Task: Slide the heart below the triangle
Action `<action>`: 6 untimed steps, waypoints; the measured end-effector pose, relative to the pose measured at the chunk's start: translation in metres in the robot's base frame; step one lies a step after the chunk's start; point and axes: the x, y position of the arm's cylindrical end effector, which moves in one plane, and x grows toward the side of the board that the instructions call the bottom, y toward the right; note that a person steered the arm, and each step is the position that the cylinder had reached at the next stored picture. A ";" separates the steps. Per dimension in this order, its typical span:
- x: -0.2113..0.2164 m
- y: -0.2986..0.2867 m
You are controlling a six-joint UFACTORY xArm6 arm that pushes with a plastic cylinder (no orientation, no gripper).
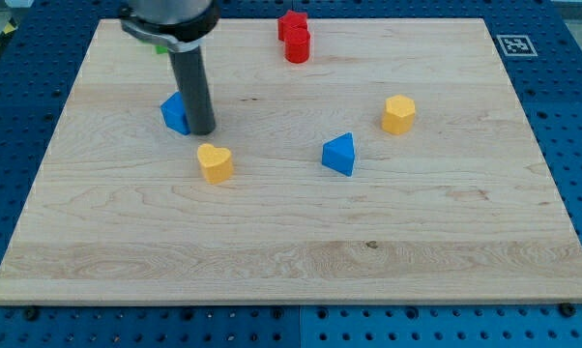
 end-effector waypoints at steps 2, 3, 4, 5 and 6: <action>0.041 -0.003; 0.060 0.005; 0.060 0.031; 0.060 0.052; 0.060 0.083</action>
